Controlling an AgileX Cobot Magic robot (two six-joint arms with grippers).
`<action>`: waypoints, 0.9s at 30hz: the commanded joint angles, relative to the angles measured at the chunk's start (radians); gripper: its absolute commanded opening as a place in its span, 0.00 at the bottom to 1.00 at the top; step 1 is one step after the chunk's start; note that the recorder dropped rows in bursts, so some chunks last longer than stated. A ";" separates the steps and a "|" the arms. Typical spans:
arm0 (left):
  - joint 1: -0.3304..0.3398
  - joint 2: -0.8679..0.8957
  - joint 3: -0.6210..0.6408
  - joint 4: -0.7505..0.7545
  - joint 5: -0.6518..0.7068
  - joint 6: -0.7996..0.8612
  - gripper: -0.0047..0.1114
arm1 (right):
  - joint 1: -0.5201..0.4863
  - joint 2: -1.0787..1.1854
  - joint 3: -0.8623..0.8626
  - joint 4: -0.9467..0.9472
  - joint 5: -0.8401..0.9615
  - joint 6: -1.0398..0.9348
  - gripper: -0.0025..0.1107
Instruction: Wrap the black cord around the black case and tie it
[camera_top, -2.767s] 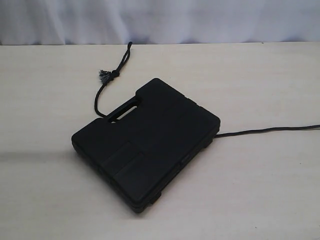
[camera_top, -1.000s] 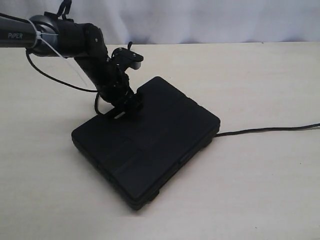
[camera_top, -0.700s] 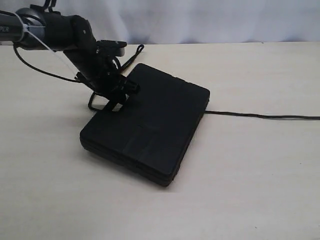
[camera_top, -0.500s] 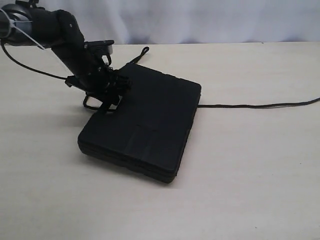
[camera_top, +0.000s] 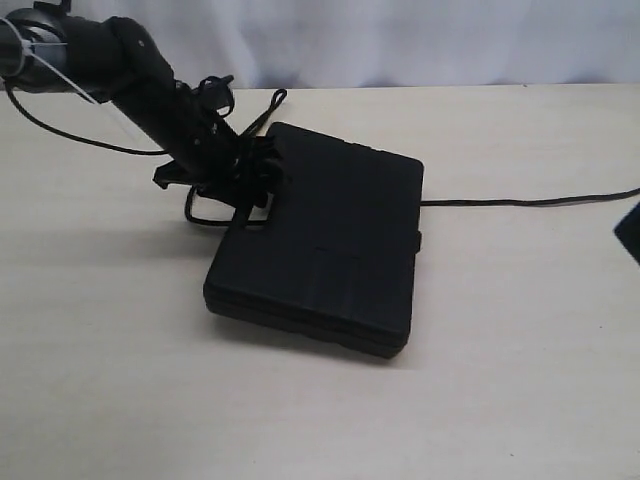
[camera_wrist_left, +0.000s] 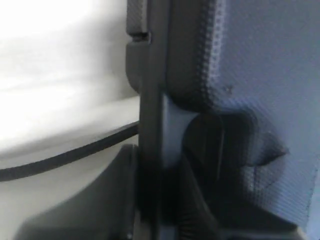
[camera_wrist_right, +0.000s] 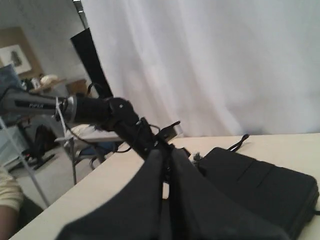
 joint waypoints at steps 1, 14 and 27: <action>0.000 -0.051 -0.020 -0.124 -0.071 -0.011 0.04 | 0.003 0.167 -0.072 0.005 0.103 -0.068 0.06; -0.002 -0.180 -0.020 -0.172 -0.125 0.097 0.04 | 0.003 0.505 -0.093 0.015 0.103 -0.143 0.06; -0.002 -0.180 -0.020 -0.328 -0.114 0.196 0.04 | 0.287 0.784 -0.168 -0.048 0.098 -0.297 0.06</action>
